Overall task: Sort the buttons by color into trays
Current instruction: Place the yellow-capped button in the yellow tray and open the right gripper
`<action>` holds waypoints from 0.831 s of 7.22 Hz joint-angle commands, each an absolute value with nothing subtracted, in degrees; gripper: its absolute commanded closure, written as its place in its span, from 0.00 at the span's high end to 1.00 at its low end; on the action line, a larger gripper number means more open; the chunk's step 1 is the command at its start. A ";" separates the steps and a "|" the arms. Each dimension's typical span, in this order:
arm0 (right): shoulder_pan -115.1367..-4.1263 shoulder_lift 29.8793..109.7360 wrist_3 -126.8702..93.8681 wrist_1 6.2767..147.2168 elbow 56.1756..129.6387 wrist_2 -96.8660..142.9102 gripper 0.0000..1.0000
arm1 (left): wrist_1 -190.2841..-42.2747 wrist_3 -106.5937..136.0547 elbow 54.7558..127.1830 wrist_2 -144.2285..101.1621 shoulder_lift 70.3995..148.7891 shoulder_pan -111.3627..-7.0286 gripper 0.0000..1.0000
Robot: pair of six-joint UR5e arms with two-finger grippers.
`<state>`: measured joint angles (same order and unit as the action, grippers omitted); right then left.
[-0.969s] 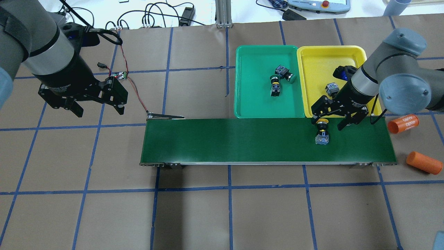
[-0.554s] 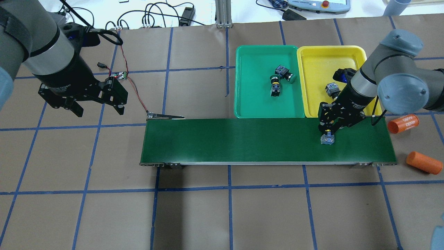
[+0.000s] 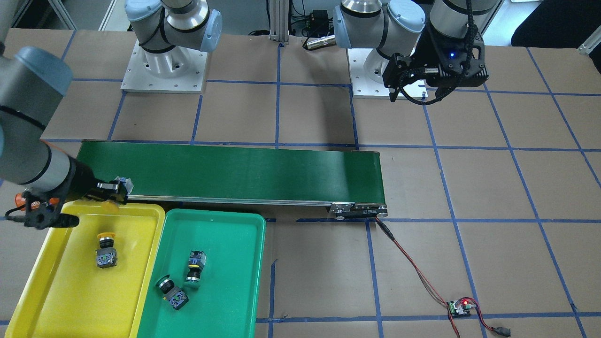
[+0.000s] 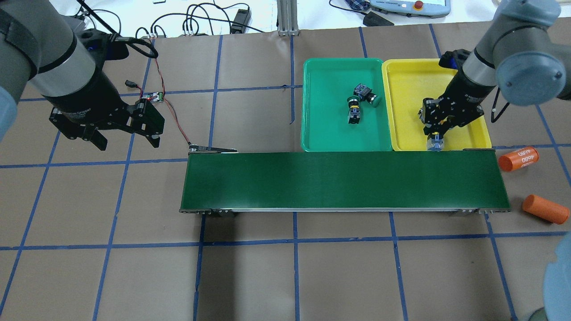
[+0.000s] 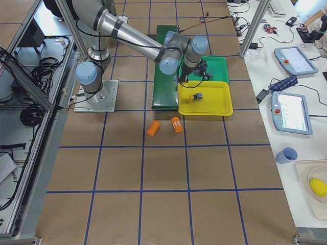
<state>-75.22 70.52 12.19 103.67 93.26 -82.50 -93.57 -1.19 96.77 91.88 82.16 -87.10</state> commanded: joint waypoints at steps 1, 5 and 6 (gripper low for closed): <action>-76.46 61.73 10.65 104.41 81.93 -80.61 0.54 | -93.52 -1.23 96.77 91.85 82.26 -87.10 1.00; -76.99 68.75 8.79 101.80 83.40 -85.66 1.00 | -93.60 -1.23 96.77 91.93 82.26 -87.10 1.00; -79.17 77.43 8.79 97.78 86.71 -89.09 1.00 | -93.60 -1.23 96.77 91.93 82.27 -87.10 1.00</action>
